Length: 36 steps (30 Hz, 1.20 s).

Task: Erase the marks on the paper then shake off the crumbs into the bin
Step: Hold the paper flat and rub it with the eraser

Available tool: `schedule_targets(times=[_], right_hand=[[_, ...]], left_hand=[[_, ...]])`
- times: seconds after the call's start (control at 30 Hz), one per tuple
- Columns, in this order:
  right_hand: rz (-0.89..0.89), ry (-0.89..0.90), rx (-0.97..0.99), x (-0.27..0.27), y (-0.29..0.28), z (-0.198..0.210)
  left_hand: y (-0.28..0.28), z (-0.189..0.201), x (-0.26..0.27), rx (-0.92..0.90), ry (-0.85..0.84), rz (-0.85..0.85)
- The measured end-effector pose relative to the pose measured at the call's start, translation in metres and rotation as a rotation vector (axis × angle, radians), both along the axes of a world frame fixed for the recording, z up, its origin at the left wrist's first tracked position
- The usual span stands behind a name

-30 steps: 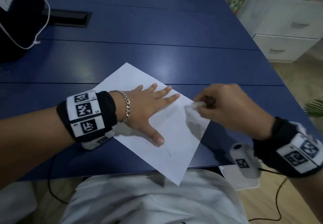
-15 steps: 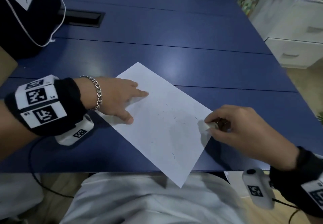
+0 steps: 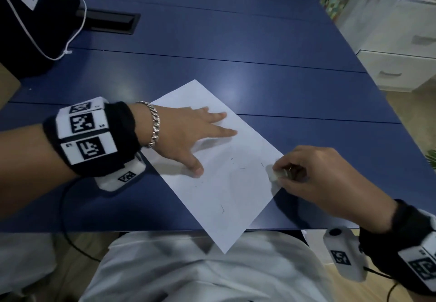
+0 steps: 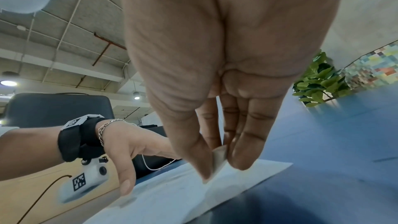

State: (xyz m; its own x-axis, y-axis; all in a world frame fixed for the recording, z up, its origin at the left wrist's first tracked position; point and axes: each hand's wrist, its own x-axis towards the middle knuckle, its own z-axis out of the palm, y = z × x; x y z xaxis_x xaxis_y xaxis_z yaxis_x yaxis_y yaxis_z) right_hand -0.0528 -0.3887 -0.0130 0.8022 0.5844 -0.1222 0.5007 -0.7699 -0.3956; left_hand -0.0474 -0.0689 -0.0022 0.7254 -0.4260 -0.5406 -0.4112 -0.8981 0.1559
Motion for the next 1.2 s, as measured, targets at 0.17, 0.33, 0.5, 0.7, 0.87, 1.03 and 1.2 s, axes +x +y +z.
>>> schedule_targets(times=[0.17,0.33,0.5,0.7,0.87,1.03,1.2], right_hand=[[0.006,0.003,0.033,0.000,0.013,0.001],[-0.013,-0.055,-0.004,0.010,0.013,-0.004],[-0.017,-0.080,-0.053,0.012,0.017,-0.002],[0.157,-0.059,-0.131,-0.002,0.030,-0.002],[0.023,-0.091,-0.118,0.018,0.020,0.003],[0.142,-0.047,-0.181,0.001,0.031,0.004],[0.044,-0.121,-0.161,0.024,0.026,0.003]], left_hand=[[-0.033,-0.007,0.011,0.032,-0.010,-0.096],[-0.051,-0.017,0.012,0.123,0.019,-0.136],[-0.050,-0.021,0.012,0.165,0.038,-0.116],[-0.054,-0.021,0.014,0.198,0.064,-0.096],[-0.057,-0.019,0.014,0.221,0.071,-0.095],[-0.059,-0.016,0.013,0.236,0.098,-0.088],[-0.061,-0.017,0.014,0.267,0.100,-0.093]])
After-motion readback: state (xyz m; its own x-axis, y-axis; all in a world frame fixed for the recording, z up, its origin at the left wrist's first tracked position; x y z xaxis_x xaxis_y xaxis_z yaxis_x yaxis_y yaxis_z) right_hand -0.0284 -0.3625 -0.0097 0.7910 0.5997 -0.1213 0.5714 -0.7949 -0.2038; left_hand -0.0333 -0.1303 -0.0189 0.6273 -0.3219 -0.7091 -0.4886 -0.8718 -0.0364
